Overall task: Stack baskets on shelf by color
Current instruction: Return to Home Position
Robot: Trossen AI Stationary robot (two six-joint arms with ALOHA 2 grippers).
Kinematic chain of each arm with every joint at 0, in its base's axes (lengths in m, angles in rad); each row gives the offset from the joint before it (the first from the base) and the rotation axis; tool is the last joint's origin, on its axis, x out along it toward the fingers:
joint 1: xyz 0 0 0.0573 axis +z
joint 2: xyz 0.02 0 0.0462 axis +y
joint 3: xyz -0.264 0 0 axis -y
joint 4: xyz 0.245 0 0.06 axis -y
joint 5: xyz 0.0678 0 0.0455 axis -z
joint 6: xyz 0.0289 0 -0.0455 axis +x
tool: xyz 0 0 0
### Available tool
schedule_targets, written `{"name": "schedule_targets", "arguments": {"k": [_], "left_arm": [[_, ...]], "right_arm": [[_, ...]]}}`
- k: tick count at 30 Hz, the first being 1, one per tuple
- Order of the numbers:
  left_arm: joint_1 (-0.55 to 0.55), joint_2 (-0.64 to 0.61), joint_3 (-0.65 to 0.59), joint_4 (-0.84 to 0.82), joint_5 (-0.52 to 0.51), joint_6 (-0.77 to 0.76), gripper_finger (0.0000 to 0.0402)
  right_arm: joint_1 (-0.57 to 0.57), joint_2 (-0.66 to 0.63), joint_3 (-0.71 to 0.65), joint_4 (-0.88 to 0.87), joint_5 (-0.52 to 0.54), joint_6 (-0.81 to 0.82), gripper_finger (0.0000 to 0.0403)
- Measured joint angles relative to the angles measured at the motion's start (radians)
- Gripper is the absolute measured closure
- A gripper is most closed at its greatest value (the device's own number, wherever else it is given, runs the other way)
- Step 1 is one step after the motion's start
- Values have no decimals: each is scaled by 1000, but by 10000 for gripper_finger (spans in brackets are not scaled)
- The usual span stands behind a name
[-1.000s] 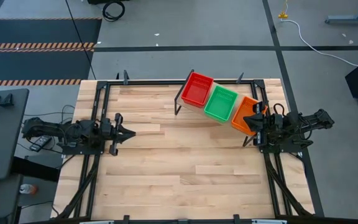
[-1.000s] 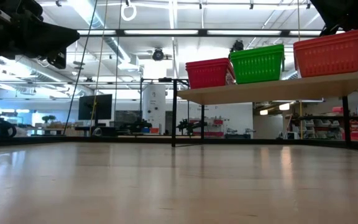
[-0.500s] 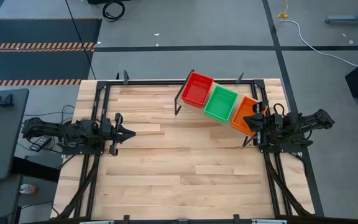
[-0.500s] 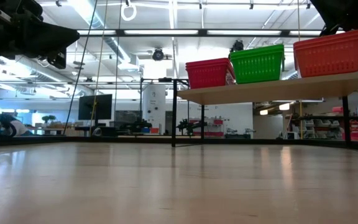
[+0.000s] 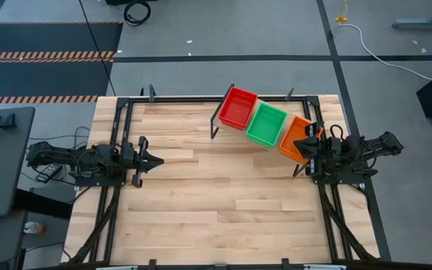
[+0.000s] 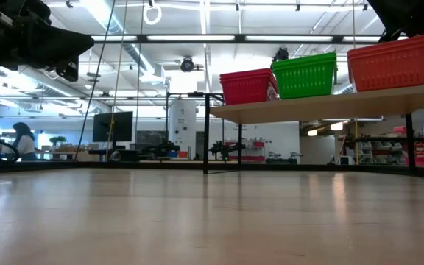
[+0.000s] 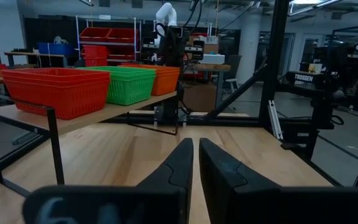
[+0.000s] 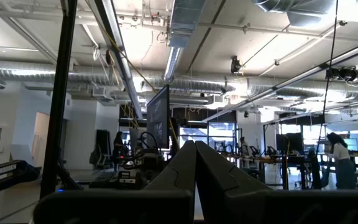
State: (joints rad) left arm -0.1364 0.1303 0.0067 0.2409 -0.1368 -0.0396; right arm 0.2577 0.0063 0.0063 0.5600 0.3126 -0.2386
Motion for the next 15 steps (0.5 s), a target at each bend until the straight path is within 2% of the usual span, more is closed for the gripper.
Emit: {"name": "schedule_targets", "arguments": {"k": [15], "left_arm": [[0,0,0,0,0,0,374]], "right_arm": [[0,0,0,0,0,0,391]]}}
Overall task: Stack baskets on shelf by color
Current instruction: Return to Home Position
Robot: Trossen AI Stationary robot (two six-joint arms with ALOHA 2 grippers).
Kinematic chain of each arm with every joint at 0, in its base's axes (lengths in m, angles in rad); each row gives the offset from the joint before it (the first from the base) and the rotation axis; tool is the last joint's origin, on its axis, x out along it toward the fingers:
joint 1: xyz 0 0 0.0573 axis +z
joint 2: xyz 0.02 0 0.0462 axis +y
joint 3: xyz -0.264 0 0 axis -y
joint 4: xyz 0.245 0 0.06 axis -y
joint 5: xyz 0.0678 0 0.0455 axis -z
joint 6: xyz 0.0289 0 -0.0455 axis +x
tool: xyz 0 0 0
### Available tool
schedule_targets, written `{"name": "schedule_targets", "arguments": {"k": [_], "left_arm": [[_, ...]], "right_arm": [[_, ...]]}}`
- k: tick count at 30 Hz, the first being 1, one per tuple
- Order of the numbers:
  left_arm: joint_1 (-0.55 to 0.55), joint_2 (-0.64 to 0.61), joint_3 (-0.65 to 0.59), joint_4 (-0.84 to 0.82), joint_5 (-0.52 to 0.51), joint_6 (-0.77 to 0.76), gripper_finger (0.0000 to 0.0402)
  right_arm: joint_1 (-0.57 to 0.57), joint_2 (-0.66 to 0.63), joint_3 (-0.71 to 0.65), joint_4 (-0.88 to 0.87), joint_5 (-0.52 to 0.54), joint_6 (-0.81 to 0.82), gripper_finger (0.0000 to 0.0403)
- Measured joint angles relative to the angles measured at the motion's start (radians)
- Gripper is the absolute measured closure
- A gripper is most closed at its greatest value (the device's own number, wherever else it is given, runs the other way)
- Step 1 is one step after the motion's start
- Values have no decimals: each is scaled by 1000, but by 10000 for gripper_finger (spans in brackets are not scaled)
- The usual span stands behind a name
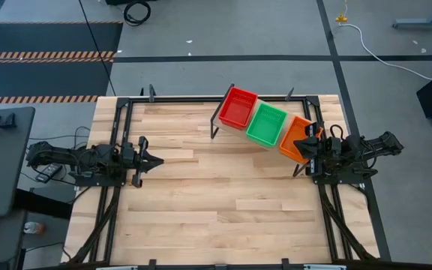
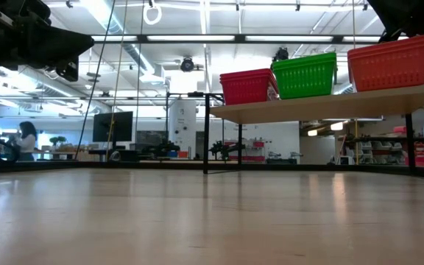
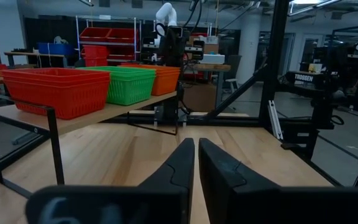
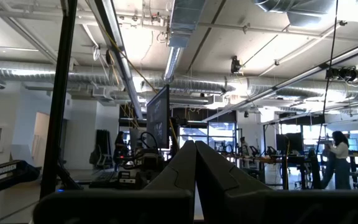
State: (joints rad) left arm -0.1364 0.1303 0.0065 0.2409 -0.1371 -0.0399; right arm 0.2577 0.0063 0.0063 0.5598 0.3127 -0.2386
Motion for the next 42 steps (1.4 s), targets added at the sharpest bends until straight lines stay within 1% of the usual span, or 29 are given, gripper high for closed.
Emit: {"name": "schedule_targets", "arguments": {"k": [9,18,28,38,42], "left_arm": [[0,0,0,0,0,0,365],[0,0,0,0,0,0,376],[0,0,0,0,0,0,366],[0,0,0,0,0,0,376],[0,0,0,0,0,0,373]], "right_arm": [[0,0,0,0,0,0,391],[0,0,0,0,0,0,390],[0,0,0,0,0,0,390],[0,0,0,0,0,0,390],[0,0,0,0,0,0,389]]}}
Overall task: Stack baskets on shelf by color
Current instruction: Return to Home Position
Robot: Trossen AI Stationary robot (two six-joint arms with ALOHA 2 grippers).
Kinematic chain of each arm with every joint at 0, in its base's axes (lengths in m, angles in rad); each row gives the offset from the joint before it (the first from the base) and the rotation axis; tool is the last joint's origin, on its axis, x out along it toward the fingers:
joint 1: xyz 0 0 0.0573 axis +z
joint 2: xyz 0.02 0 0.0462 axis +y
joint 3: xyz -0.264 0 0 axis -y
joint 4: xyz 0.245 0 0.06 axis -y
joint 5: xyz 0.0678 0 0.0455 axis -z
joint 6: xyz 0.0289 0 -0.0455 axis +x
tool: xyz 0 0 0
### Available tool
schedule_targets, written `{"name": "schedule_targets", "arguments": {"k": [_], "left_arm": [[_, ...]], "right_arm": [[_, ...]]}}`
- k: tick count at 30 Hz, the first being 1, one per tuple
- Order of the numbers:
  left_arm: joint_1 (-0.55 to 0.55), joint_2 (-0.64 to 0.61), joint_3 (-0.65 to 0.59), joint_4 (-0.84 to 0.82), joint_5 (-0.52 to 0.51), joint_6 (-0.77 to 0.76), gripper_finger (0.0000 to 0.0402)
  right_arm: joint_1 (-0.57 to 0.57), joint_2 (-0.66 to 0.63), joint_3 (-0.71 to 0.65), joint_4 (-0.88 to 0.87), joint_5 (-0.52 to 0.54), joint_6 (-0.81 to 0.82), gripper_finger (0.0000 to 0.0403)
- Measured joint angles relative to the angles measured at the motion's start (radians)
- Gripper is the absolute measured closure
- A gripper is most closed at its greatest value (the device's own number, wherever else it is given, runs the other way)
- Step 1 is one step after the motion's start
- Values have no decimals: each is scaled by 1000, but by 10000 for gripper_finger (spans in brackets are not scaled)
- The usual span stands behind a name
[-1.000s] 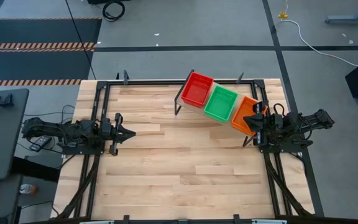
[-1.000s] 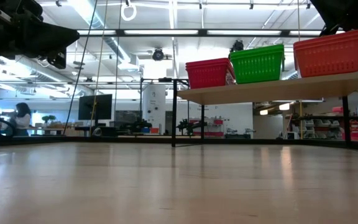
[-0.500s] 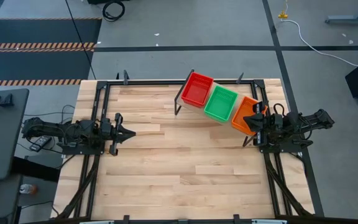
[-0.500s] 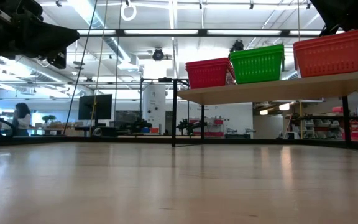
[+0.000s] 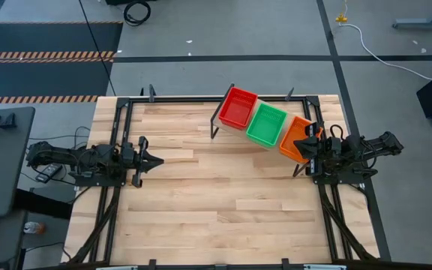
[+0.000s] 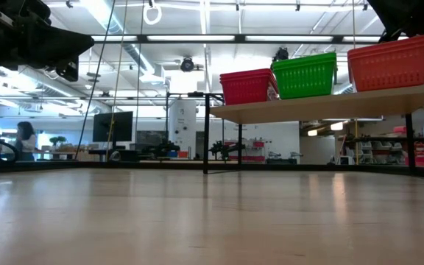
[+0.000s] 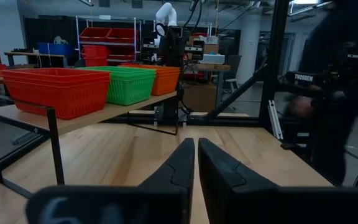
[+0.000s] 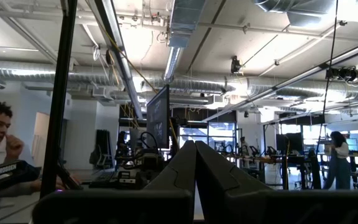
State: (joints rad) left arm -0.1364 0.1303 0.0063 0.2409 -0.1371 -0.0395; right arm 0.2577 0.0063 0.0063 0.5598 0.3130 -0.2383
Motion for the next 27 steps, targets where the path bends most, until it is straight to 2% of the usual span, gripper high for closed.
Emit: {"name": "schedule_targets", "arguments": {"k": [27], "left_arm": [[0,0,0,0,0,0,366]], "right_arm": [[0,0,0,0,0,0,389]]}}
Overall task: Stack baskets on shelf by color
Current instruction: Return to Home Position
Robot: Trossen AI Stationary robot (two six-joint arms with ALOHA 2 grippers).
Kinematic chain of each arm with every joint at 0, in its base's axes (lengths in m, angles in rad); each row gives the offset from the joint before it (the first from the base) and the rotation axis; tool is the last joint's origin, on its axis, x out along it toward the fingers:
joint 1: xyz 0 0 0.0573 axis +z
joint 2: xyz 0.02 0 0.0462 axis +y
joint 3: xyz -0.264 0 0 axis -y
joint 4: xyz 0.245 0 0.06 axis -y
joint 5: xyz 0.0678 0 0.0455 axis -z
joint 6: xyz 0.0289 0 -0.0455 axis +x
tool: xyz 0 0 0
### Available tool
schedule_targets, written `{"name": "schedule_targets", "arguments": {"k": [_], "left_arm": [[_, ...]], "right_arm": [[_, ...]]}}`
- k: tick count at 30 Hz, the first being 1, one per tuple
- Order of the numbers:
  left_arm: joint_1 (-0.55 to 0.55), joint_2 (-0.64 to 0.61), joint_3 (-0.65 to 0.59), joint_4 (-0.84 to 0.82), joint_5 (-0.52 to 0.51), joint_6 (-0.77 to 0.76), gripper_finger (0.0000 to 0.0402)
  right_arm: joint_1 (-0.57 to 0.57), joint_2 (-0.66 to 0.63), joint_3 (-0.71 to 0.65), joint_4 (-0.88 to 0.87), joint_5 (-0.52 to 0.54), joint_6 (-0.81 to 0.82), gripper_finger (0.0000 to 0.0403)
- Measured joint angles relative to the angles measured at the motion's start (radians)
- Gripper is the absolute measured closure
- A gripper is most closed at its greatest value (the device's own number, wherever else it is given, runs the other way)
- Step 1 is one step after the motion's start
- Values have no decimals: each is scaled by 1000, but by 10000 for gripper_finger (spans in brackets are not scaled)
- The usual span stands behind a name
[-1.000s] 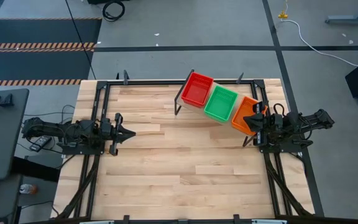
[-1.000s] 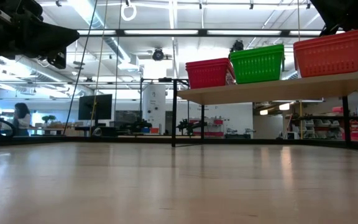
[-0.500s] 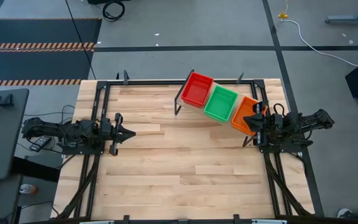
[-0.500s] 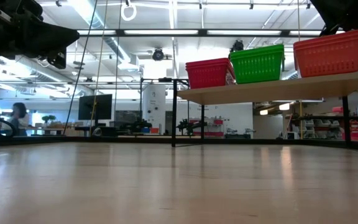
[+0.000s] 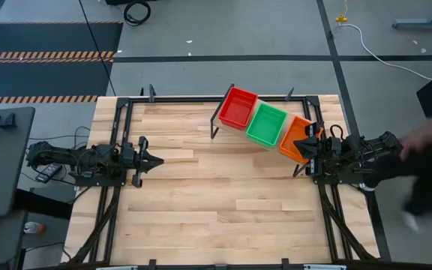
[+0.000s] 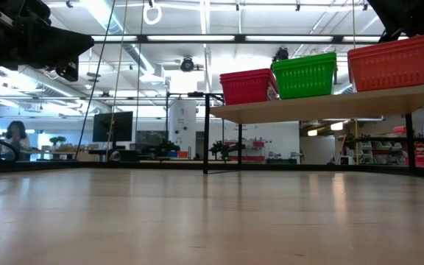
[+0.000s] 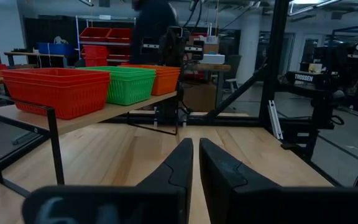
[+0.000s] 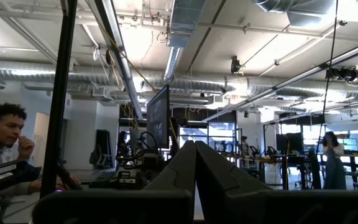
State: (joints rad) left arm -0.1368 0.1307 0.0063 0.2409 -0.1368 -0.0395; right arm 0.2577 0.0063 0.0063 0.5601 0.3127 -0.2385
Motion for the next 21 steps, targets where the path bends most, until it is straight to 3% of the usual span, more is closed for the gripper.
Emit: {"name": "schedule_targets", "arguments": {"k": [21], "left_arm": [[0,0,0,0,0,0,364]], "right_arm": [[0,0,0,0,0,0,388]]}}
